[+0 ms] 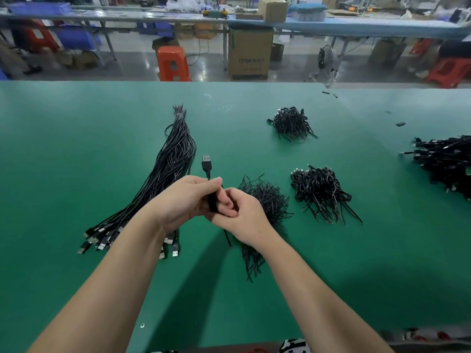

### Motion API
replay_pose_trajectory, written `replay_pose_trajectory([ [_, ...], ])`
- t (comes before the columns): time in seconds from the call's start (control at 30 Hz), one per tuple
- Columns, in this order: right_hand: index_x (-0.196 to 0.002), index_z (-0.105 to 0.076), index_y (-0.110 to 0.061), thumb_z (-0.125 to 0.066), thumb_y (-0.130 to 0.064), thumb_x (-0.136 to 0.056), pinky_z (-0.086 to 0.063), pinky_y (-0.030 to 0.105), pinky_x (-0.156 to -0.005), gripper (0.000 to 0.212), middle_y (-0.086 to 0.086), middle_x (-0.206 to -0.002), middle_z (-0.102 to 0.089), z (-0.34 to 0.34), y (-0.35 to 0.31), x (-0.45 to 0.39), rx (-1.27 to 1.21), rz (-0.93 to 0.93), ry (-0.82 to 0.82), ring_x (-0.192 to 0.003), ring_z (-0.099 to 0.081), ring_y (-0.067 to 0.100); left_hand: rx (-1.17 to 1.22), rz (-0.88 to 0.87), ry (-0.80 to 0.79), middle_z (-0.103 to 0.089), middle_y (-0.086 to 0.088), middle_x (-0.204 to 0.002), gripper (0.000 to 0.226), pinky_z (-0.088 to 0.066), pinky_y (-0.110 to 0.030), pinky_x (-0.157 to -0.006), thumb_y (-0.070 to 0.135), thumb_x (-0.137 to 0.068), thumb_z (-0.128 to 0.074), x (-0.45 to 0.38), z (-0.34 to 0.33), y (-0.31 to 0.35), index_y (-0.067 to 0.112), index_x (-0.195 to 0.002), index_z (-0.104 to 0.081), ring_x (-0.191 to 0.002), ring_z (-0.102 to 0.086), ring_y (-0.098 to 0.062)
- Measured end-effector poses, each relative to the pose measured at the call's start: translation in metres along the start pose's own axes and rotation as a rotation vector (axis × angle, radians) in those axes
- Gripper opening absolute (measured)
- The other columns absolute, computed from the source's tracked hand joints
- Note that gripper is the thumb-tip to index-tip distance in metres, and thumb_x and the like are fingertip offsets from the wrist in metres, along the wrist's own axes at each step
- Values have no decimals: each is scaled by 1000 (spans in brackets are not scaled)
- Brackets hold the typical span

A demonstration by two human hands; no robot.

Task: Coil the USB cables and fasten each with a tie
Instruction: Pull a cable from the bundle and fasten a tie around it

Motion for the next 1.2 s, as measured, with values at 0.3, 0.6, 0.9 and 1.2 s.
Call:
replay_pose_trajectory([
  [0.3,-102,-43,-24,-46,-34,-103,-40,38,-64,11,-9,-81,-50,6,-4,3,540,81,-95,-73,-54,22,-1053,-124,504,-52,-8,-65,53,-38,-36,-51,40,-104,-42,-6,-1,-6,7,-66,-58,-58,-55,-26],
  [0.6,-129,-48,-14,-32,-24,-105,-43,40,-72,30,2,-98,-57,10,-8,6,596,38,-162,-82,-55,28,-639,-251,284,-63,-1,-57,21,-51,-32,-48,42,-93,-65,-9,10,-13,27,-79,-68,-47,-58,-17],
  [0.9,-104,-59,-29,-48,-29,-105,-49,29,-56,11,4,-68,-53,15,-10,0,95,-108,-237,-47,-56,14,-1045,-258,400,-59,7,-53,25,-34,-16,-46,35,-91,-65,-23,8,3,29,-67,-64,-51,-53,0],
  [1.2,-84,-55,-32,-40,-30,-107,-41,23,-50,27,-10,-65,-50,20,-4,-5,241,-116,-149,-47,-62,11,-1082,-245,404,-58,6,-55,26,-34,-16,-44,35,-93,-62,-33,0,5,30,-67,-63,-47,-50,-4],
])
Point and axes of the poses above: each hand's wrist, its own x-axis away from the middle knuckle, its own z-axis out of the back of the hand, y = z × x, the point moved 3 cm from there along -x, towards the middle knuckle
